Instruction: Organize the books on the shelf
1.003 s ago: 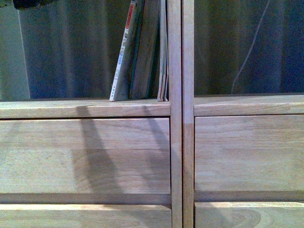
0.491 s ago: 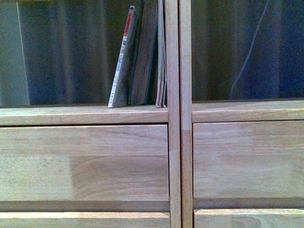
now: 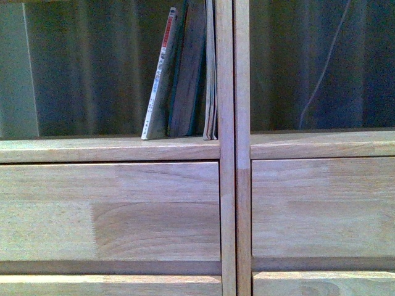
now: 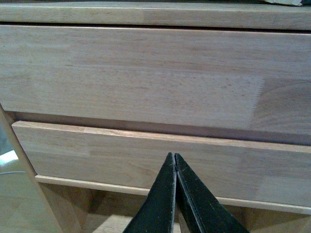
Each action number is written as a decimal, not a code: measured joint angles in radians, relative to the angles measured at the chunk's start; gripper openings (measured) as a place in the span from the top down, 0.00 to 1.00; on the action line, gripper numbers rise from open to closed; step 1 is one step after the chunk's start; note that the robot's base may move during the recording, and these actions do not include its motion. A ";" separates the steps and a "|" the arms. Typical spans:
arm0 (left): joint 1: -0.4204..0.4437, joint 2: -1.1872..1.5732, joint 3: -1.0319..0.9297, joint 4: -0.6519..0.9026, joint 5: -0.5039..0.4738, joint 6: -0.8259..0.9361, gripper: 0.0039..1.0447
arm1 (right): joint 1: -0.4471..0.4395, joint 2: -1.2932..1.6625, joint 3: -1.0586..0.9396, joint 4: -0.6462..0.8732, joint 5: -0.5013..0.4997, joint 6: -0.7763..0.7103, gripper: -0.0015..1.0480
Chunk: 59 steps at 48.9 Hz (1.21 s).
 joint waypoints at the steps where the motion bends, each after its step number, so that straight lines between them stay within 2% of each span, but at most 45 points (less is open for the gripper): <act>1: 0.000 -0.010 -0.007 0.000 0.002 0.000 0.98 | 0.000 -0.003 -0.005 0.001 0.000 0.000 0.97; 40: 0.002 -0.349 -0.186 -0.148 0.006 0.000 0.98 | -0.001 -0.105 -0.116 0.024 -0.002 0.000 0.97; 59: 0.002 -0.468 -0.186 -0.261 0.006 0.000 0.98 | -0.001 -0.107 -0.116 0.024 -0.002 0.000 0.97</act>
